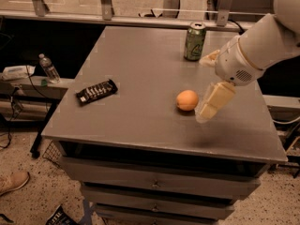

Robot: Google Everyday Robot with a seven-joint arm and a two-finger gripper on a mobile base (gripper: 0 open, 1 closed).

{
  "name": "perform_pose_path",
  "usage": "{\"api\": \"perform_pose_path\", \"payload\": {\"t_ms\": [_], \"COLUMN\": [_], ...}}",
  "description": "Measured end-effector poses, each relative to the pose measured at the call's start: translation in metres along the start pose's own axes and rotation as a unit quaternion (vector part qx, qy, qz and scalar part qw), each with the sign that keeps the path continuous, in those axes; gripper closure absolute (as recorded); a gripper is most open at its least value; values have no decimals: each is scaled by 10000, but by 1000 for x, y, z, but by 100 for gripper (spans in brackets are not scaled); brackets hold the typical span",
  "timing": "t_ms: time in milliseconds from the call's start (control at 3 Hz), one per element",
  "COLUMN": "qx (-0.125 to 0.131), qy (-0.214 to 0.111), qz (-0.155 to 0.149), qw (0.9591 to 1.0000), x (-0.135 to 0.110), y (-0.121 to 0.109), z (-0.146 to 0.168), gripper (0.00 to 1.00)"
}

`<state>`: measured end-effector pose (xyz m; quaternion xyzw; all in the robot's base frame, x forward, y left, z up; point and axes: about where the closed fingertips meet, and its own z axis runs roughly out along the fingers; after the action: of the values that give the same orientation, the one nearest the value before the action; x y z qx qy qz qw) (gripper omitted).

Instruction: Move orange near rxbar chocolate

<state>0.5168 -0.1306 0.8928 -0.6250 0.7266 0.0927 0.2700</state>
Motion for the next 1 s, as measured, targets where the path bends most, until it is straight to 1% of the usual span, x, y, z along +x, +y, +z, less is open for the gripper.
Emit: {"api": "perform_pose_path", "payload": {"t_ms": [333,1000], "qx": [-250,-561], "qy": [66,246], "qz": [-79,75], "qw": [9996,9981], "x": [-6,8], "y": [5,6], "z": [18,41], "gripper": [0,0]}}
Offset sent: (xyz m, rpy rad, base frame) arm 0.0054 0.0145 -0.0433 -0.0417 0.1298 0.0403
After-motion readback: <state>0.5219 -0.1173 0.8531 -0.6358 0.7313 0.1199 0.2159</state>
